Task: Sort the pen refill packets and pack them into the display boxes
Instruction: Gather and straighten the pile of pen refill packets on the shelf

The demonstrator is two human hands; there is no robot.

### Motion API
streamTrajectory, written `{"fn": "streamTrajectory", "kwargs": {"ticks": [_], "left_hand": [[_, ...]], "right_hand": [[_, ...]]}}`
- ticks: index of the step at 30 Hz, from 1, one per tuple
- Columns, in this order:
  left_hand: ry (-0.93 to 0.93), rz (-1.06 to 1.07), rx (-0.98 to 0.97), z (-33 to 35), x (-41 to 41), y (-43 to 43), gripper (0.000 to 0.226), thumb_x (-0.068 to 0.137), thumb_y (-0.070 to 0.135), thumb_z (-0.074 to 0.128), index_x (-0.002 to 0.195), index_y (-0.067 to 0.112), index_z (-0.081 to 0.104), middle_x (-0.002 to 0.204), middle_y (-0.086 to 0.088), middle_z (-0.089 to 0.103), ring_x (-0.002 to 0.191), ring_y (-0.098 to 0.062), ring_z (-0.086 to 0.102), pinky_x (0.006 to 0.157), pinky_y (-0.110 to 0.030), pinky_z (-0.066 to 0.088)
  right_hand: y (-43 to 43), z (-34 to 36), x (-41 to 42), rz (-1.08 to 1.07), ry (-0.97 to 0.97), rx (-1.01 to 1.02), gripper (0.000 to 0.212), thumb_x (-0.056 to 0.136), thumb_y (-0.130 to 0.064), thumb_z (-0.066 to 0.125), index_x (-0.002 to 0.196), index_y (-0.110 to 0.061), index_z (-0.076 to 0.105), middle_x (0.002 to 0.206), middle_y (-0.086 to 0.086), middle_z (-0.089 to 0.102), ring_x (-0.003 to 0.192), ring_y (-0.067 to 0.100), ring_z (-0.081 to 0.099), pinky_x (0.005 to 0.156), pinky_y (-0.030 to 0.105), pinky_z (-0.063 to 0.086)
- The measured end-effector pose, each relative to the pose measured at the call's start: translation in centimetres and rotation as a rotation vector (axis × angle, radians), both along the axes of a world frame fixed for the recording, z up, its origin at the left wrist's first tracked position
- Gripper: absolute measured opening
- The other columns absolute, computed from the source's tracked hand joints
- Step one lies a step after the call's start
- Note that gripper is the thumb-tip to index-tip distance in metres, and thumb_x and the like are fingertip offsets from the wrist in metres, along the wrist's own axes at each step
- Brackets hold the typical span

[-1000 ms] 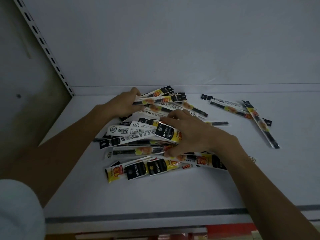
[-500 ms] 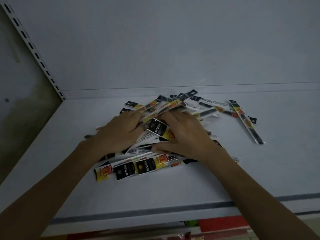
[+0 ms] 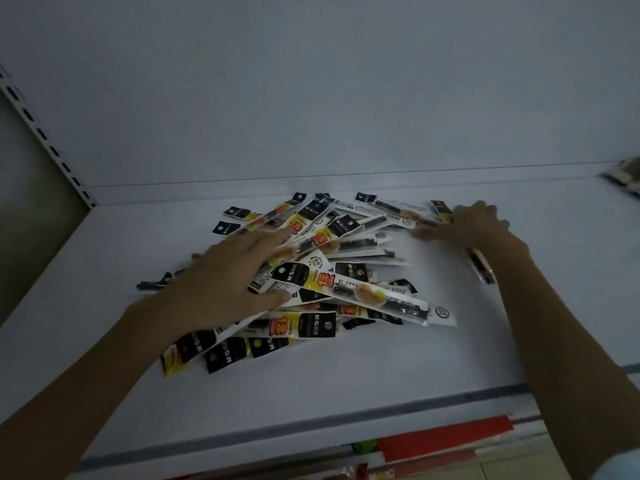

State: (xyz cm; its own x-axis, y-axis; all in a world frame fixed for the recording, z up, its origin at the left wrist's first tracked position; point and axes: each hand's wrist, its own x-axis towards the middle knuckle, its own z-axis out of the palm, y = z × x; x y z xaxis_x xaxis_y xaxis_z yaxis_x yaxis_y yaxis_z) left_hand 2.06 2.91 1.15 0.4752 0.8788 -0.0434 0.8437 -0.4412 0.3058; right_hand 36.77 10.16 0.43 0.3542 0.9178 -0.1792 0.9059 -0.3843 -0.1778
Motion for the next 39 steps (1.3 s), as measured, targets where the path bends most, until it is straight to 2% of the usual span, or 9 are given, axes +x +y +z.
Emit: {"fn": "streamTrajectory", "kwargs": {"ticks": [4, 6, 9, 11, 17, 20, 28, 34, 39], "left_hand": [[0.111, -0.072, 0.093, 0.2, 1.1, -0.9, 0.082, 0.069, 0.057, 0.011, 0.147, 0.033, 0.006, 0.147, 0.006, 0.025, 0.133, -0.013, 0.023, 0.111, -0.035, 0.025], [0.149, -0.051, 0.122, 0.0, 1.5, -1.4, 0.087, 0.067, 0.070, 0.006, 0.146, 0.034, 0.003, 0.148, 0.007, 0.021, 0.135, -0.013, 0.020, 0.112, -0.037, 0.020], [0.220, -0.024, 0.082, 0.1, 2.1, -2.4, 0.116, 0.047, 0.097, 0.013, 0.145, 0.037, -0.006, 0.154, 0.005, 0.001, 0.141, -0.017, 0.005, 0.114, -0.040, 0.007], [0.245, -0.017, 0.103, -0.4, 2.3, -2.4, 0.118, 0.045, 0.097, 0.027, 0.142, 0.040, -0.010, 0.155, 0.000, -0.003, 0.141, -0.021, 0.001, 0.113, -0.042, 0.004], [0.200, -0.078, 0.297, -1.5, 2.1, -0.8, 0.087, 0.062, 0.080, 0.038, 0.135, 0.035, 0.028, 0.125, 0.000, 0.053, 0.111, -0.018, 0.034, 0.088, -0.043, 0.040], [0.170, -0.110, 0.358, -1.5, 2.2, -0.1, 0.077, 0.065, 0.074, 0.040, 0.131, 0.034, 0.038, 0.112, 0.004, 0.058, 0.102, -0.016, 0.041, 0.081, -0.038, 0.044], [0.137, -0.198, 0.424, -1.9, 0.7, -0.1, 0.076, 0.070, 0.074, 0.041, 0.133, 0.032, 0.038, 0.118, 0.003, 0.062, 0.107, -0.019, 0.051, 0.094, -0.037, 0.033], [0.143, -0.158, 0.574, -0.6, 1.7, -0.5, 0.111, 0.065, 0.087, 0.031, 0.138, 0.003, 0.033, 0.139, -0.015, 0.040, 0.129, -0.029, 0.027, 0.110, -0.039, 0.013], [0.206, -0.100, 0.451, -0.6, 1.7, -0.3, 0.130, 0.056, 0.081, 0.056, 0.147, 0.005, 0.004, 0.153, -0.017, 0.017, 0.142, -0.031, 0.013, 0.116, -0.043, 0.004]], "right_hand": [[1.4, -0.2, -0.6, 0.198, 0.208, 0.256, 0.040, 0.076, -0.034, 0.071, 0.110, -0.013, 0.066, 0.114, 0.014, 0.062, 0.104, 0.026, 0.052, 0.083, 0.026, 0.039], [2.0, -0.3, -1.6, 0.285, 0.257, 0.347, 0.034, 0.078, -0.023, 0.071, 0.110, -0.013, 0.067, 0.111, 0.011, 0.063, 0.098, 0.021, 0.054, 0.077, 0.022, 0.035], [3.6, -1.1, -2.2, 0.355, 0.211, 0.332, 0.072, 0.064, -0.068, 0.065, 0.120, -0.023, 0.058, 0.124, 0.010, 0.055, 0.117, 0.029, 0.047, 0.094, 0.034, 0.037], [4.6, -1.7, -2.5, 0.372, 0.140, 0.216, 0.083, 0.067, -0.076, 0.055, 0.132, -0.026, 0.046, 0.135, 0.009, 0.048, 0.126, 0.029, 0.040, 0.101, 0.044, 0.033], [4.5, -2.4, -3.5, 0.491, 0.026, 0.369, 0.048, 0.078, -0.055, 0.053, 0.111, -0.020, 0.059, 0.111, 0.009, 0.054, 0.107, 0.029, 0.047, 0.085, 0.038, 0.038], [4.6, -2.1, -4.1, 0.596, 0.076, 0.347, 0.019, 0.087, -0.032, 0.057, 0.090, -0.014, 0.061, 0.089, 0.009, 0.055, 0.087, 0.029, 0.053, 0.067, 0.031, 0.036], [3.2, 4.0, -4.5, 0.679, -0.117, 0.611, 0.020, 0.094, -0.018, 0.045, 0.104, -0.003, 0.055, 0.098, 0.017, 0.056, 0.087, 0.033, 0.054, 0.067, 0.033, 0.035], [-2.3, 2.3, -13.3, 1.168, -0.059, 0.474, 0.037, 0.095, -0.032, 0.034, 0.110, -0.007, 0.057, 0.094, 0.009, 0.056, 0.082, 0.017, 0.047, 0.072, 0.029, 0.040], [-2.9, 1.3, -14.7, 1.204, -0.083, 0.329, 0.069, 0.083, -0.052, 0.011, 0.125, -0.018, 0.054, 0.138, 0.006, 0.039, 0.117, 0.019, 0.032, 0.090, 0.034, 0.027]]}}
